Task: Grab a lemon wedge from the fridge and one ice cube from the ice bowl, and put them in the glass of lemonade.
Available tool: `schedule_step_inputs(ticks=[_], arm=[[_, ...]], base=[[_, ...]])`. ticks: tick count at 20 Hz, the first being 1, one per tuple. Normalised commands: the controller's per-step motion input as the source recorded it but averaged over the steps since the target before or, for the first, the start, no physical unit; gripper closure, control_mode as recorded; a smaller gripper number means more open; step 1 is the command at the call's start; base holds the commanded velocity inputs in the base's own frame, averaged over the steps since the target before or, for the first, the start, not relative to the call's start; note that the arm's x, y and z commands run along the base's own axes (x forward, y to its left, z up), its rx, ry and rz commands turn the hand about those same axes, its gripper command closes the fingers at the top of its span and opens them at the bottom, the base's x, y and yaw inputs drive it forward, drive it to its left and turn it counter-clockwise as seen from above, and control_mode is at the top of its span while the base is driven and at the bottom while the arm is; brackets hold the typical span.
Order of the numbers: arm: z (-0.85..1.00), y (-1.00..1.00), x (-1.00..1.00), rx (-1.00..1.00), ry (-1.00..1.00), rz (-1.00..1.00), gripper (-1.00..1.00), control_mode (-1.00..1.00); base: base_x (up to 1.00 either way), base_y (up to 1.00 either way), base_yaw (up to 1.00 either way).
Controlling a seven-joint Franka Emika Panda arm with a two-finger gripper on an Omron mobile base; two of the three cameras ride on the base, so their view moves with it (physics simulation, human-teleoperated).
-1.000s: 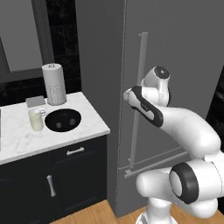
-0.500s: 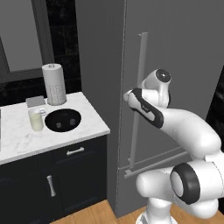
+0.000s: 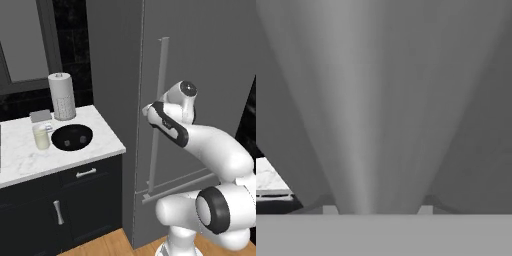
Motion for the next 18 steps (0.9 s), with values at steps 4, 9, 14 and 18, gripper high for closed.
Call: schedule_step_inputs(ticks=[4,9,14,18], arm=[[0.00,-0.60,-0.12,0.00,0.02,-0.24,1.00,-1.00],[0.00,-0.95,-0.42,0.03,0.01,-0.31,1.00,-1.00],[0.00,-1.00,-0.72,0.11,0.00,-0.34,1.00,-1.00],[0.01,-1.00,-0.92,0.14,0.03,-0.30,1.00,-1.00]], base=[[0.00,0.00,0.00],[0.00,0.00,0.00],[0.00,0.00,0.00],[0.00,0.00,0.00]])
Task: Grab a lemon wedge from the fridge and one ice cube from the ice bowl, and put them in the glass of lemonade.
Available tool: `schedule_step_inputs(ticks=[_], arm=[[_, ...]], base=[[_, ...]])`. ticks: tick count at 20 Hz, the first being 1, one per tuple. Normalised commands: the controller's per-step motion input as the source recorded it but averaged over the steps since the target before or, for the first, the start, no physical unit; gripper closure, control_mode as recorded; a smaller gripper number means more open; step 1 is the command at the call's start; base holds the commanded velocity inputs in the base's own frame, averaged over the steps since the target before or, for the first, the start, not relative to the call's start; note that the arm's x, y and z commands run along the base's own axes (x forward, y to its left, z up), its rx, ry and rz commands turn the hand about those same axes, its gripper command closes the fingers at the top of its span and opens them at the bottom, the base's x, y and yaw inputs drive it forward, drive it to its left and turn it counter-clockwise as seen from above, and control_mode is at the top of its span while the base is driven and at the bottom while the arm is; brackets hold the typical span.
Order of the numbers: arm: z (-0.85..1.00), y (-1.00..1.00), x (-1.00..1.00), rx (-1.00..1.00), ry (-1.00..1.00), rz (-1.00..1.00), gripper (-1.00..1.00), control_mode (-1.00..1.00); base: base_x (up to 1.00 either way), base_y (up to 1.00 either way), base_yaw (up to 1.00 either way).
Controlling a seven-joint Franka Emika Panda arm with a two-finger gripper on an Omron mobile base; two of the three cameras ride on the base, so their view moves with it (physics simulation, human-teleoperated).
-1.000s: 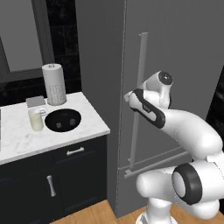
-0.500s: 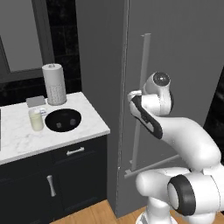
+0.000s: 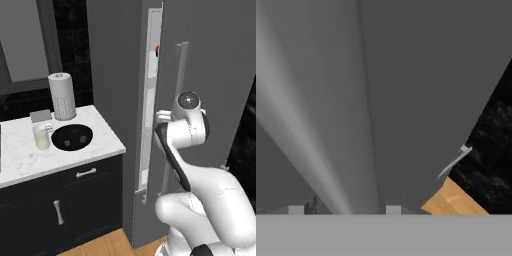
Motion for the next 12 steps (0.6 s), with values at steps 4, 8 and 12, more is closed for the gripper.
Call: schedule_step_inputs(ticks=[4,8,12], arm=[[0.05,-1.00,-1.00,0.16,0.03,-0.27,1.00,-1.00],[0.07,-1.00,-1.00,0.16,0.03,-0.27,1.00,-1.00],[0.12,-1.00,-1.00,0.17,0.04,-0.28,1.00,-1.00]], base=[[0.00,0.00,0.00],[0.00,0.00,0.00],[0.00,0.00,0.00]])
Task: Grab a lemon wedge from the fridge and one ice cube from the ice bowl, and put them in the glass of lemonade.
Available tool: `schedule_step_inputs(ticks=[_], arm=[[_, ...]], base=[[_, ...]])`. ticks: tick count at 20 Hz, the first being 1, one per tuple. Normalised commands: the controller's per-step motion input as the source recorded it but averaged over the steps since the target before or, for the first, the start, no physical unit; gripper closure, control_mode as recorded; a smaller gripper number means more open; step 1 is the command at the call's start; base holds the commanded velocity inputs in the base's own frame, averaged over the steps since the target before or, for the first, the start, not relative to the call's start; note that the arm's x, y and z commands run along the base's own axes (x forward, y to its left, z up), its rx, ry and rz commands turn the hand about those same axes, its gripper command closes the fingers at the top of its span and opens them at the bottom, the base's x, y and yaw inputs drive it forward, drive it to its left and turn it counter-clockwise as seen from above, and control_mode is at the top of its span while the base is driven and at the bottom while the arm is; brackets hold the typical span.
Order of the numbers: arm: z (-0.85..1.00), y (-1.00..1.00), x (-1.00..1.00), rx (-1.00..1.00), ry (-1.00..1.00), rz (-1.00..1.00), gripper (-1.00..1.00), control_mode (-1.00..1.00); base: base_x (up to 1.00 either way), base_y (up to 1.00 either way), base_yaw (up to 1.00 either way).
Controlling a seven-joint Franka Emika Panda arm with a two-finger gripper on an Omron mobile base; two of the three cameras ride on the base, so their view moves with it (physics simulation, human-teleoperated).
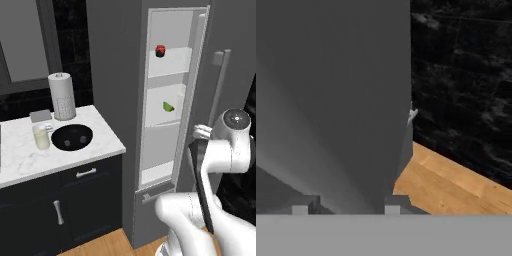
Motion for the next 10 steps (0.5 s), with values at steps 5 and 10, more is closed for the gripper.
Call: schedule_step_inputs(ticks=[5,10], arm=[[0.29,-1.00,-0.97,0.17,0.02,-0.29,1.00,-1.00],[0.63,-0.25,-1.00,0.03,-0.15,-0.12,1.00,-1.00]], base=[[0.00,0.00,0.00],[0.00,0.00,0.00]])
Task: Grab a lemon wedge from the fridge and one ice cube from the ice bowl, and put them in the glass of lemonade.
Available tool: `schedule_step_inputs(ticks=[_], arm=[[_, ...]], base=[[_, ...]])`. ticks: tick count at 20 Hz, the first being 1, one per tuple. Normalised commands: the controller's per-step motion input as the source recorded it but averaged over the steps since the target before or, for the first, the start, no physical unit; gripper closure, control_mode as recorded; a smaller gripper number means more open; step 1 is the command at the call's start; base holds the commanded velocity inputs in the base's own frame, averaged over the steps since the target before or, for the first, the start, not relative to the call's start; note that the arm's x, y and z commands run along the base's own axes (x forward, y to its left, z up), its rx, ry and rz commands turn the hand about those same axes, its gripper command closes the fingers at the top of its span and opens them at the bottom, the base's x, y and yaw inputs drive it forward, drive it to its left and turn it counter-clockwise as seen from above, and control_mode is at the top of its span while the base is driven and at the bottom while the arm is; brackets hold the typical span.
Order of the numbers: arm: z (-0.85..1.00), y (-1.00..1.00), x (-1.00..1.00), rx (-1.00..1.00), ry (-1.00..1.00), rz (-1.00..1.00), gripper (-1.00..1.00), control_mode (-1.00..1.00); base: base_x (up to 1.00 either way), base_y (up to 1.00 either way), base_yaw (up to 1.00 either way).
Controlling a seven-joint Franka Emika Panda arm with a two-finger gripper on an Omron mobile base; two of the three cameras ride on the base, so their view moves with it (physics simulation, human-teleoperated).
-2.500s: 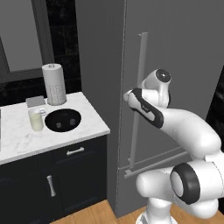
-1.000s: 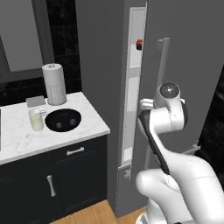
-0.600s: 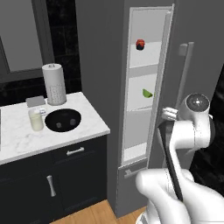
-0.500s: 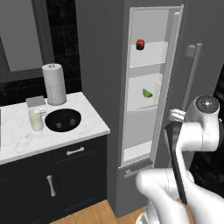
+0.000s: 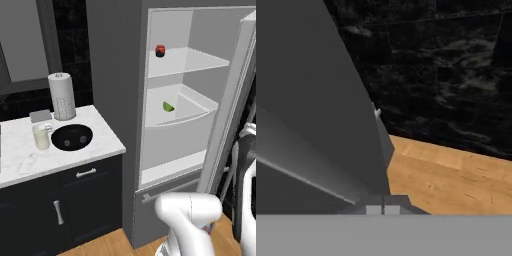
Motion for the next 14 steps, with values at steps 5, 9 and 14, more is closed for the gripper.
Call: schedule_step_inputs(ticks=[5,9,14], arm=[[0.83,0.47,-1.00,-0.17,-0.41,0.00,1.00,-1.00],[0.87,0.90,-0.59,-0.26,-0.25,0.00,1.00,-1.00],[0.46,0.88,0.42,-0.24,0.04,-0.13,1.00,-1.00]], base=[[0.00,0.00,0.00],[0.00,0.00,0.00],[0.00,0.00,0.00]])
